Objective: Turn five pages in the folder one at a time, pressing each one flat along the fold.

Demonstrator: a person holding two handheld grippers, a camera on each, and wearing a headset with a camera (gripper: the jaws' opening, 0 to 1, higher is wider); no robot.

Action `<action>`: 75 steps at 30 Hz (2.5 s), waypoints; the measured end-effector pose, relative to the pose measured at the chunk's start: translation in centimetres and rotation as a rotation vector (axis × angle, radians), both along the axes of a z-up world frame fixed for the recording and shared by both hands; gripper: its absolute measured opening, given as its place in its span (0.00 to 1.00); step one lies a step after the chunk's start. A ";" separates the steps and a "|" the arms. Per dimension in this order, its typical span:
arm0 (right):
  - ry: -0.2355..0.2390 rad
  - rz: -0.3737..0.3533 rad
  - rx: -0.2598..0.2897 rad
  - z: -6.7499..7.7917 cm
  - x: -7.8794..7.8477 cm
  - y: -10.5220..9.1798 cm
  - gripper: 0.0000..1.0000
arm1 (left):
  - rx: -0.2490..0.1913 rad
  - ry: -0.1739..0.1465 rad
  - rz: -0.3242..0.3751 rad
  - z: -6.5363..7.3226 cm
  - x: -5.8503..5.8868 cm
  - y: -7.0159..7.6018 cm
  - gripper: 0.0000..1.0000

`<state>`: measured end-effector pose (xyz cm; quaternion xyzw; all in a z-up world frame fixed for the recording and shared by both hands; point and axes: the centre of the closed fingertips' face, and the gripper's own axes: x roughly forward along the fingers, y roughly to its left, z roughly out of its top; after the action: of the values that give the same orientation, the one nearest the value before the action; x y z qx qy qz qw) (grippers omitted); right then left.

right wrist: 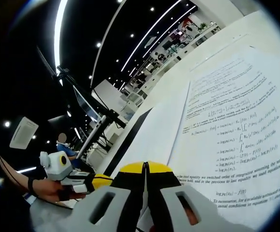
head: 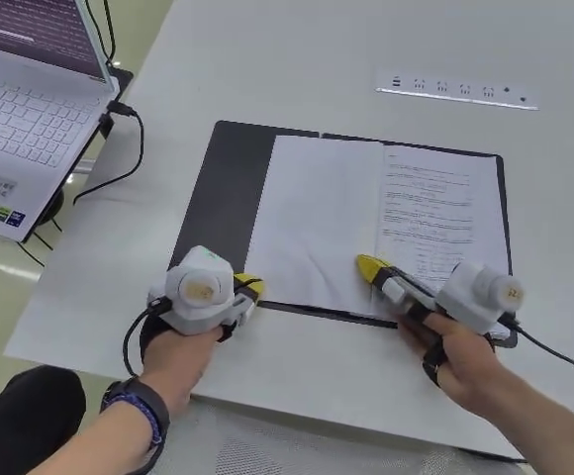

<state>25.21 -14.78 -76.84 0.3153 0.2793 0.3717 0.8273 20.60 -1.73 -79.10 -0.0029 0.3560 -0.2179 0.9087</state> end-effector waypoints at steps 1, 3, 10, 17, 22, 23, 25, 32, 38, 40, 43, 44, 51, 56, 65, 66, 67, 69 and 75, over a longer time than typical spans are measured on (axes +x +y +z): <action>0.002 0.001 -0.001 0.0 -0.1 0.0 0.00 | -0.001 0.000 0.000 0.0 0.0 0.0 0.00; 0.006 0.003 -0.002 -0.2 -0.3 -0.1 0.00 | -0.003 -0.001 0.000 0.0 0.0 0.0 0.00; 0.020 0.026 -0.014 -0.7 -1.3 -0.2 0.00 | -0.012 -0.006 0.012 0.0 0.0 0.0 0.00; 0.039 0.029 -0.024 -1.0 -2.1 -0.3 0.00 | -0.022 -0.010 0.027 0.0 0.0 0.0 0.00; 0.053 0.037 -0.031 -1.0 -3.0 -0.3 0.00 | -0.029 -0.014 0.023 0.0 0.0 0.1 0.00; 0.055 0.038 -0.033 -1.0 -3.1 -0.3 0.00 | -0.030 -0.014 0.024 0.0 0.0 0.1 0.00; 0.059 0.038 -0.040 -1.0 -3.2 -0.2 0.00 | -0.036 -0.013 0.029 0.0 0.0 0.1 0.00; 0.069 0.069 -0.069 -1.1 -4.0 -0.2 0.00 | -0.051 -0.021 0.037 0.1 -0.1 0.2 0.00; 0.082 0.071 -0.082 -1.2 -4.7 -0.3 0.00 | -0.050 -0.020 0.046 0.2 -0.2 0.1 0.00; 0.088 0.067 -0.085 -1.2 -4.8 -0.4 0.00 | -0.038 -0.025 0.047 0.2 -0.2 0.0 0.00; 0.101 0.062 -0.097 -1.1 -5.0 -0.4 0.00 | -0.020 -0.017 0.045 0.2 -0.1 0.0 0.00; 0.102 0.067 -0.105 -0.8 -5.1 -0.4 0.00 | -0.009 -0.009 0.041 0.3 -0.1 -0.1 0.00; 0.076 0.118 -0.124 0.1 -6.3 -0.1 0.10 | -0.036 0.024 -0.021 0.4 -0.4 -0.6 0.06; 0.066 0.120 -0.144 0.3 -6.6 -0.7 0.17 | -0.043 0.031 -0.040 1.2 -0.7 -1.4 0.19; -0.001 0.126 -0.199 1.5 -7.3 -2.0 0.31 | -0.060 -0.024 -0.056 3.8 -0.4 -2.0 0.28; -0.008 0.122 -0.204 1.6 -7.4 -2.2 0.32 | -0.060 -0.028 -0.061 4.0 -0.5 -2.0 0.29; -0.014 0.120 -0.209 1.8 -7.5 -2.4 0.34 | -0.064 -0.031 -0.066 4.2 -0.6 -2.1 0.30; -0.028 0.109 -0.227 2.0 -7.5 -2.9 0.37 | -0.069 -0.038 -0.080 4.7 -0.7 -2.4 0.33; -0.057 0.081 -0.271 2.4 -7.2 -4.2 0.43 | -0.055 -0.062 -0.106 6.0 -0.9 -2.5 0.36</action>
<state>18.02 -18.93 -74.47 0.1783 0.3159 0.3726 0.8542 19.70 -4.28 -73.10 -0.0022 0.3213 -0.2751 0.9061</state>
